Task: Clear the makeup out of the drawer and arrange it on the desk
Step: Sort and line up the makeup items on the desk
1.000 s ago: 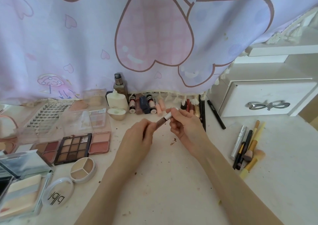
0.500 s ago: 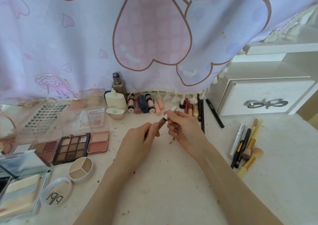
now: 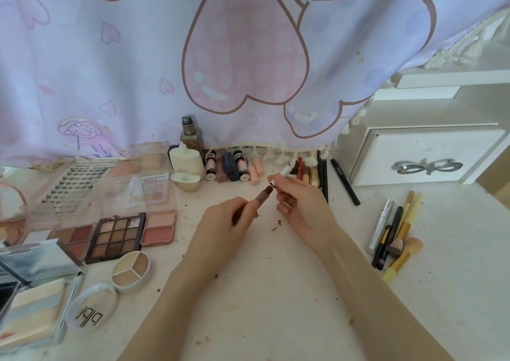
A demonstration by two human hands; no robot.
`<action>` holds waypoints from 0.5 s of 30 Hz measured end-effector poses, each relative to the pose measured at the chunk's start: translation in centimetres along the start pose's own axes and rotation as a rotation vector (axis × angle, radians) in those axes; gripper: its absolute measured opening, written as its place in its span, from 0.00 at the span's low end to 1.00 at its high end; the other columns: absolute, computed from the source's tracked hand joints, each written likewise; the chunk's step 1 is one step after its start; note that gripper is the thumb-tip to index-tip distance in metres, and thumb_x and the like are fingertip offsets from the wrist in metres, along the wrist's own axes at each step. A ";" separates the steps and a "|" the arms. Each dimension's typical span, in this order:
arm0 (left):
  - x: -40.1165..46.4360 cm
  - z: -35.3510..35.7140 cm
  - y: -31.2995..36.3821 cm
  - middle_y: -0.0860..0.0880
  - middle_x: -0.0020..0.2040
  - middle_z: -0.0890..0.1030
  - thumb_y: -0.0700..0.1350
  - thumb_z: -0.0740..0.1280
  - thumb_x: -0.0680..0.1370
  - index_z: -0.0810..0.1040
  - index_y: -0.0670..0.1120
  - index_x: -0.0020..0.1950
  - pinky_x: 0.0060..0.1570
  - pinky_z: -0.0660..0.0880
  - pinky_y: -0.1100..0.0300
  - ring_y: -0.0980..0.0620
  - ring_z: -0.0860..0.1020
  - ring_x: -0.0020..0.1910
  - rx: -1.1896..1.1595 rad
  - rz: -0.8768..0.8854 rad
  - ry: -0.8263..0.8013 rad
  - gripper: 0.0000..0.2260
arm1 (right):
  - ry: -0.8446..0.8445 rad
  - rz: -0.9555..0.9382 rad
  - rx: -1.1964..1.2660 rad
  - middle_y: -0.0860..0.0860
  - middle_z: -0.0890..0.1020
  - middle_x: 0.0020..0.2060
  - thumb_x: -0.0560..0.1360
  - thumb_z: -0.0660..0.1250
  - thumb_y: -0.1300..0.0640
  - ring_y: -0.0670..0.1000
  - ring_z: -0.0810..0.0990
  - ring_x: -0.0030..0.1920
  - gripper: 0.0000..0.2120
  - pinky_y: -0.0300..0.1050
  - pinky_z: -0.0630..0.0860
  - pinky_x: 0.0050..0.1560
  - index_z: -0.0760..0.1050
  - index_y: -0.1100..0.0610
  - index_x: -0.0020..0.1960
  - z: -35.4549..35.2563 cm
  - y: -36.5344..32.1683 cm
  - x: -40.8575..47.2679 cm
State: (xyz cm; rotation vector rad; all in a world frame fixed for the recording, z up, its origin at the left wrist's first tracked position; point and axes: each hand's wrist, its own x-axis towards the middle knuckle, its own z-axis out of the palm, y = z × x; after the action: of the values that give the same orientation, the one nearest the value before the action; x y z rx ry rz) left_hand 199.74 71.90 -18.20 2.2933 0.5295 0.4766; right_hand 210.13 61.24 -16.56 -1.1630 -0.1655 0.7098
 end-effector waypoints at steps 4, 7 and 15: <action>0.1 -0.1 0.2 0.56 0.37 0.76 0.51 0.60 0.78 0.78 0.55 0.41 0.36 0.64 0.74 0.60 0.71 0.35 -0.030 0.007 -0.021 0.09 | 0.022 -0.008 0.020 0.48 0.73 0.33 0.74 0.68 0.61 0.46 0.69 0.35 0.07 0.36 0.65 0.31 0.80 0.63 0.49 -0.1 -0.1 0.1; 0.0 -0.4 0.3 0.57 0.36 0.75 0.52 0.61 0.78 0.80 0.54 0.43 0.35 0.64 0.74 0.63 0.71 0.34 -0.099 -0.028 -0.038 0.10 | 0.033 -0.011 0.029 0.48 0.75 0.34 0.74 0.67 0.61 0.46 0.70 0.36 0.06 0.38 0.64 0.35 0.81 0.61 0.49 -0.1 -0.1 0.1; 0.2 -0.8 0.4 0.56 0.33 0.74 0.51 0.61 0.78 0.80 0.55 0.45 0.26 0.65 0.73 0.62 0.69 0.27 -0.349 -0.155 0.035 0.08 | 0.019 0.003 -0.124 0.53 0.80 0.38 0.77 0.64 0.61 0.47 0.76 0.36 0.05 0.37 0.69 0.35 0.78 0.60 0.48 0.2 0.1 -0.2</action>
State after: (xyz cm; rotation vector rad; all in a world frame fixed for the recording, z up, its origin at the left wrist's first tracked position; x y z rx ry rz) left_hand 199.60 72.17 -17.40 1.8999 0.5861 0.4915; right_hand 209.86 61.30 -16.59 -1.2880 -0.1936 0.6988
